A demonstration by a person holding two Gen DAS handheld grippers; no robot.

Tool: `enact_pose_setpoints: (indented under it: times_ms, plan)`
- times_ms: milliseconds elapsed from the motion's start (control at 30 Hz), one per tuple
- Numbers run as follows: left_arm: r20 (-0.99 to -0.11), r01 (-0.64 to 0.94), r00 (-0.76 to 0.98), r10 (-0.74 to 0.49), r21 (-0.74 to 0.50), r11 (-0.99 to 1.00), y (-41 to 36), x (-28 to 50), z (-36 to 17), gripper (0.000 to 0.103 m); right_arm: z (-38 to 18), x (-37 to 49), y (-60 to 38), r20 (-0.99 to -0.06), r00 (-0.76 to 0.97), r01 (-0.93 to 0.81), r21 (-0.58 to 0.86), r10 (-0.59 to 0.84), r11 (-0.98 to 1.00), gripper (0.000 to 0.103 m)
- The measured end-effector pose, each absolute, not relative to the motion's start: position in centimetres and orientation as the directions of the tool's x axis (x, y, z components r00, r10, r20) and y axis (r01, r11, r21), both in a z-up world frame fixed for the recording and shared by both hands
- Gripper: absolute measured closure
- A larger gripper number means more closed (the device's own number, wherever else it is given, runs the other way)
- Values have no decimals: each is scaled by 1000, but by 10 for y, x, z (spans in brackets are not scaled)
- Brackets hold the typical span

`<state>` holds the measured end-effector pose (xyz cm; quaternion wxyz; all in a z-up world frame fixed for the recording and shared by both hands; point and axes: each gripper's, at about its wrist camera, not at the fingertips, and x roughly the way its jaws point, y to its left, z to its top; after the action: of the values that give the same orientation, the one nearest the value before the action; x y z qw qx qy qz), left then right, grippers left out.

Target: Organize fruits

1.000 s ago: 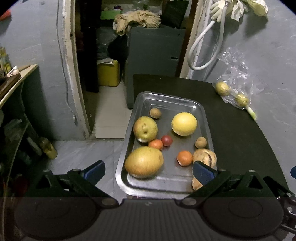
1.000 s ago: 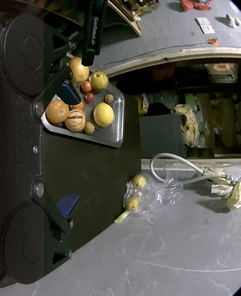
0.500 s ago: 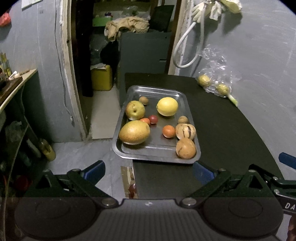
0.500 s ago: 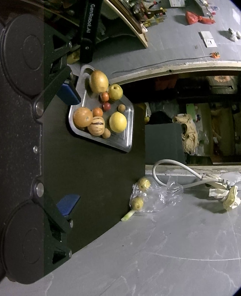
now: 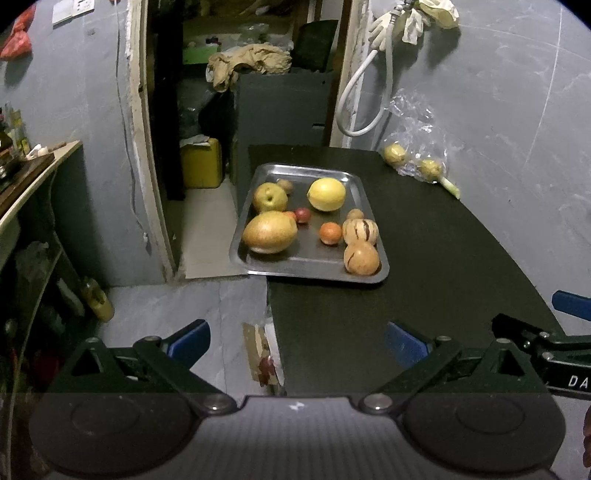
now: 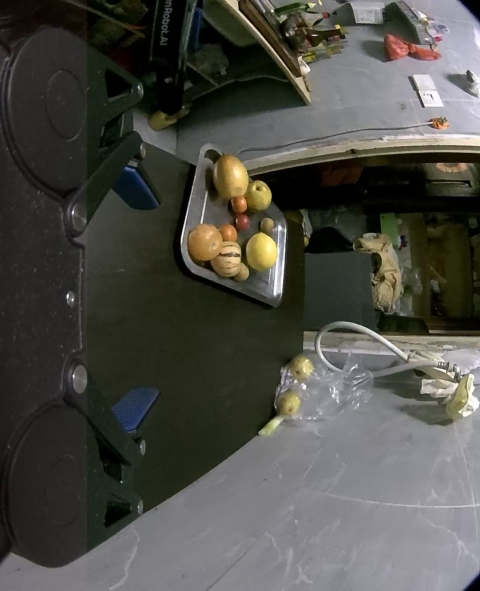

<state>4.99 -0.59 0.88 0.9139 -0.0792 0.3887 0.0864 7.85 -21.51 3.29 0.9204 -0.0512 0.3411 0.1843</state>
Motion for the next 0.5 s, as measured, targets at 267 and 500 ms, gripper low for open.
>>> enact_pose_setpoints:
  times_ms: [267, 500]
  plan:
    - [-720, -232, 686, 107, -76, 970, -4, 34, 10, 1, 34, 68, -217, -640, 704, -377, 29, 307, 926, 1]
    - [-714, -235, 691, 111, -77, 969, -3, 29, 12, 0, 39, 63, -216, -631, 712, -380, 24, 309, 925, 1]
